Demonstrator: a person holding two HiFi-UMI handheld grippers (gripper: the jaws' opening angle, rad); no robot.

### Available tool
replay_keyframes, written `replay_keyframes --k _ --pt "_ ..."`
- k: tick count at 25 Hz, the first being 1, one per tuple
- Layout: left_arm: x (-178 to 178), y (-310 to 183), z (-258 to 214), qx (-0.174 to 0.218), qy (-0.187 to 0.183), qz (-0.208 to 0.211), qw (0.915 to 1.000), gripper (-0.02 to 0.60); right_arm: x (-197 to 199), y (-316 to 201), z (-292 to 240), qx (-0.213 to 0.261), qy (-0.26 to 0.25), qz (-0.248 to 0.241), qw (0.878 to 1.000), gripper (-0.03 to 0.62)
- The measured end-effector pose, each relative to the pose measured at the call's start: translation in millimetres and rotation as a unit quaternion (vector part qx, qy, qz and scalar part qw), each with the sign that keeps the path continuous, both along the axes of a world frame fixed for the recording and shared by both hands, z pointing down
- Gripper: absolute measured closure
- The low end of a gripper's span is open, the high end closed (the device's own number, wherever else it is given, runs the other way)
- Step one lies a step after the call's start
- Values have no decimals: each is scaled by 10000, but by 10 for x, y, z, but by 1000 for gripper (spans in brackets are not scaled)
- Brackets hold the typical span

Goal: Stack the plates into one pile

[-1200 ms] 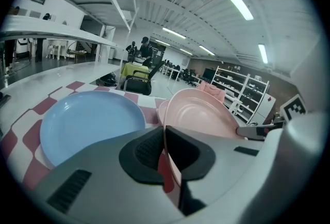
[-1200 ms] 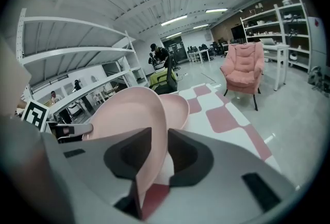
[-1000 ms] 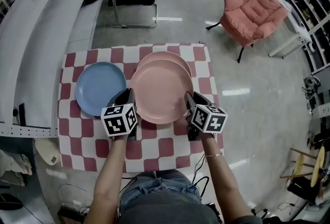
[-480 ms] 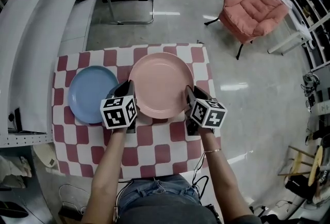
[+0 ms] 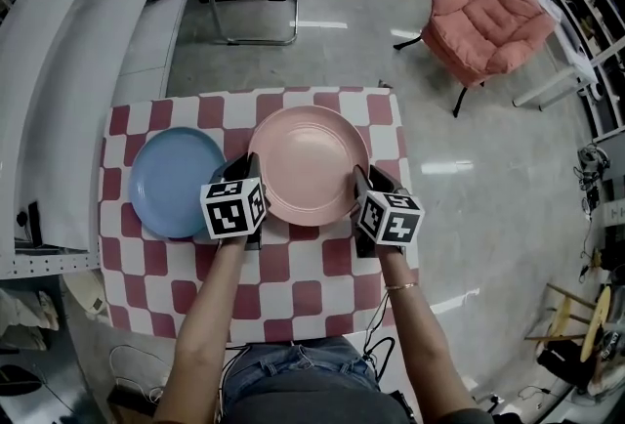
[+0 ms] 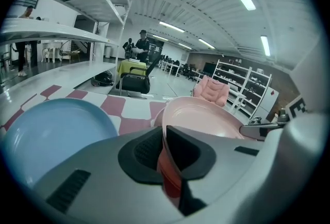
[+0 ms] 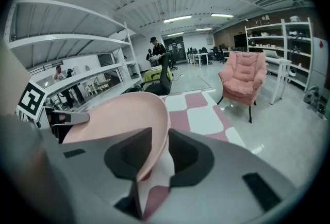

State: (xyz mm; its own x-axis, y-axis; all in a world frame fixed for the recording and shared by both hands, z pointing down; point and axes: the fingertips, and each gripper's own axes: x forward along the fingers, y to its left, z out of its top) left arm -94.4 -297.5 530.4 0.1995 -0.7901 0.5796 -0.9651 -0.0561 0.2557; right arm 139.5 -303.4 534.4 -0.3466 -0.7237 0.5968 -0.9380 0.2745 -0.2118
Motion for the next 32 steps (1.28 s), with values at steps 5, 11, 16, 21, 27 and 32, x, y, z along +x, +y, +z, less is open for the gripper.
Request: replay_keyframes --k 5,11,16,21,27,32 --pt "4 -18 52 -104 -81 -76 9999 543 0 -36 43 27 71 -79 9999 490" --pt "-25 -14 150 -207 75 -288 9993 543 -23 -73 71 170 154 -242 9994 490" --pt "-33 -29 152 -170 149 -440 9988 525 10 -99 36 272 68 -185 9994 490" --pt "-69 -28 113 -104 195 -610 9979 508 -11 -106 -39 374 -4 -197 9991 490" --pt "-70 3 90 -87 -34 -634 9979 477 -91 -82 -163 516 -55 -313 9982 490" --pt "-139 64 -59 121 -197 -745 9970 477 -169 -27 -279 622 -116 -460 9969 490"
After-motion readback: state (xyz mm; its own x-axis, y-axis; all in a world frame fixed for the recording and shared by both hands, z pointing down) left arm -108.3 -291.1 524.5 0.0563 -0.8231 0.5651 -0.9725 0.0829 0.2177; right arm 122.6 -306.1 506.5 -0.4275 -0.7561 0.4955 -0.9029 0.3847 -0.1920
